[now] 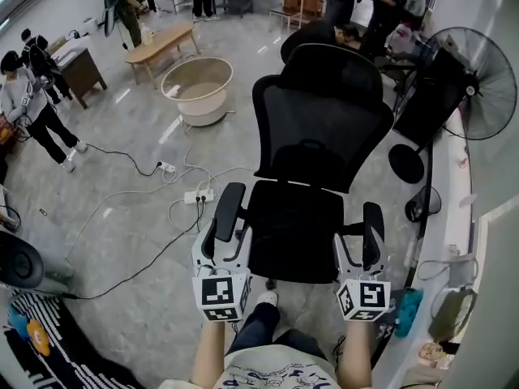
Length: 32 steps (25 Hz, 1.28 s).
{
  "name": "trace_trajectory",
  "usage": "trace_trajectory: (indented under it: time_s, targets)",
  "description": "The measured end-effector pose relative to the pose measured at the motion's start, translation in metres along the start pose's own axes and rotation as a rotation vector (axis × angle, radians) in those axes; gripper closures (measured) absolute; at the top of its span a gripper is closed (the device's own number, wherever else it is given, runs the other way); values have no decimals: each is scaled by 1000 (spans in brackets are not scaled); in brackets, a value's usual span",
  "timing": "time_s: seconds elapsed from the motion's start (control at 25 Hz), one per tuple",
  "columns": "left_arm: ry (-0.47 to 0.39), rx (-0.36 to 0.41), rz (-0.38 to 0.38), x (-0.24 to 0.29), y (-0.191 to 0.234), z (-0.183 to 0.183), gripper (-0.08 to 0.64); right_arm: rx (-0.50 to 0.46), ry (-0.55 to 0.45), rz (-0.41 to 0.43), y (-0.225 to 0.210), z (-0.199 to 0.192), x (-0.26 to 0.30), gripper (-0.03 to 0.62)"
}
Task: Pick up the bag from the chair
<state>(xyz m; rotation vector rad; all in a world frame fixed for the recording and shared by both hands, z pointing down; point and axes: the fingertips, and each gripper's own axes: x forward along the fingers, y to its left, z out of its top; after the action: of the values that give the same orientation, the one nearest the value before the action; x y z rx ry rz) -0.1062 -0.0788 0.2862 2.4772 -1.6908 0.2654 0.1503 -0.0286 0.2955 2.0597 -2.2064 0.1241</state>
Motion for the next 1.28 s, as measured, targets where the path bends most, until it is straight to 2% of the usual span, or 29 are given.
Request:
trace_trajectory:
  time_s: [0.32,0.56,0.76,0.96,1.28]
  targets:
    - [97,3,-52,73,11,-34,259,34,77,11,-9,-33,67,264]
    - [191,5,-74,113,11,-79,272,5,174,56,-16,-74,111,264]
    - [270,-37,-67,145,9,-123,284,14,250,99,-30,-116,145,264]
    - [349,-29,-80,176,-2,-177,284,-28,345,162,-40,-169,180,244]
    - [443,-69,-99,213,-8,-266,284,-5,486,175,-57,-267,220,242]
